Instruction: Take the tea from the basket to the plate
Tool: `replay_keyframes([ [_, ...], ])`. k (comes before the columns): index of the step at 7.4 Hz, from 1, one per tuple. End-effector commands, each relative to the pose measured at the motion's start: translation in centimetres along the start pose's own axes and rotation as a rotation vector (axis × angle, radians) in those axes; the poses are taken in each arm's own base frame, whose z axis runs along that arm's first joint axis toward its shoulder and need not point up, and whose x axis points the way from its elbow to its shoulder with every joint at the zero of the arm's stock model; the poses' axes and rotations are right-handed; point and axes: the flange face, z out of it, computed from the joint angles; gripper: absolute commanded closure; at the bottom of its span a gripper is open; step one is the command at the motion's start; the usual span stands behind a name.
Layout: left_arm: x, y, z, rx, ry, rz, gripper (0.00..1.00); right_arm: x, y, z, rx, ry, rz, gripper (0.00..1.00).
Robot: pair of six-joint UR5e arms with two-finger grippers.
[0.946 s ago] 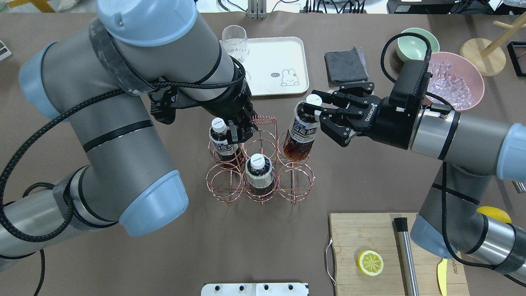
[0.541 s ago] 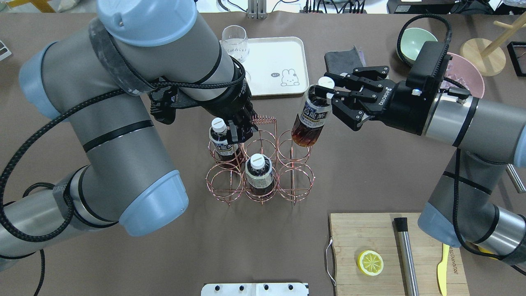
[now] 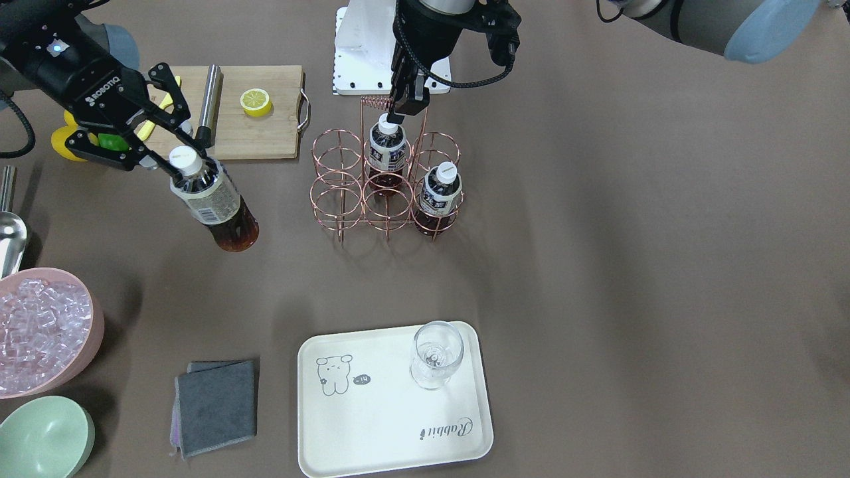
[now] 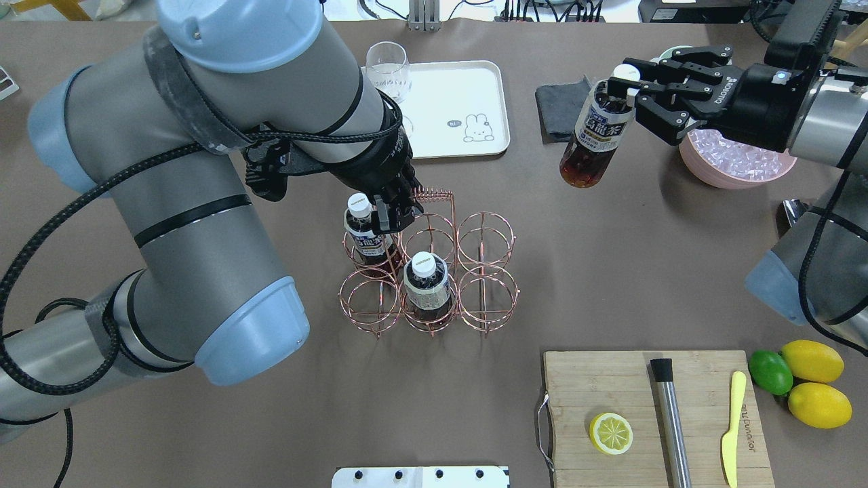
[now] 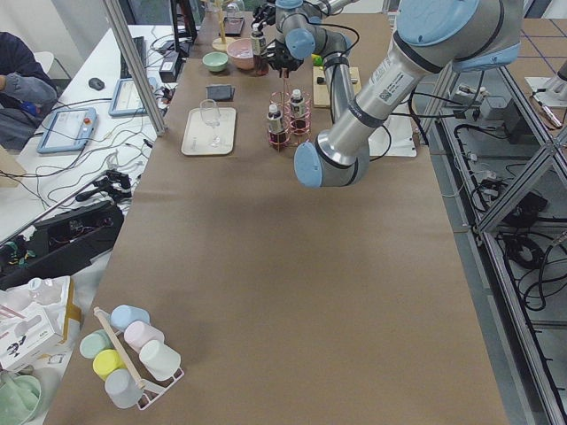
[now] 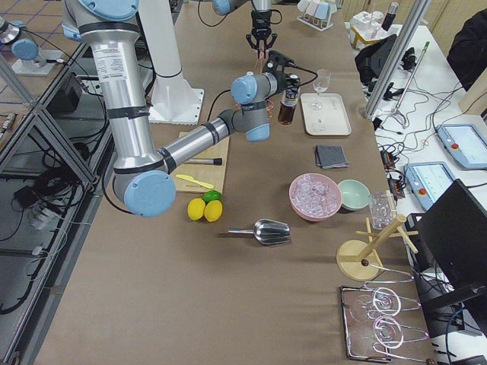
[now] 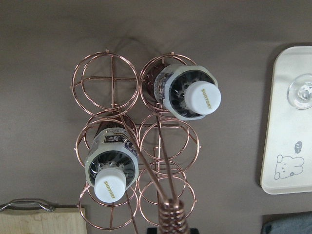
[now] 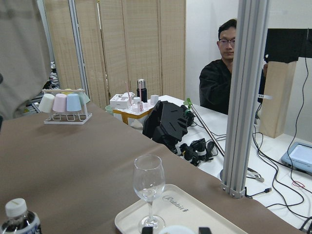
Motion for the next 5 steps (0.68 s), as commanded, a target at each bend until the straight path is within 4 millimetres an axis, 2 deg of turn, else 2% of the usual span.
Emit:
replay_keyframes([
  [1,1.7,-0.7,-1.3,0.006,0.030,0.014,1.00,4.5,0.6,2.7,-0.009,0.052,-0.009,1.00],
  [2,3.1,-1.4,-2.6,0.011,0.048,0.012,1.00,6.0,0.6,5.8,0.012,0.059,-0.014,1.00],
  [5,6.4,-3.0,-6.5,0.023,0.044,0.028,1.00,8.5,-1.0,12.2,0.058,0.114,0.004,1.00],
])
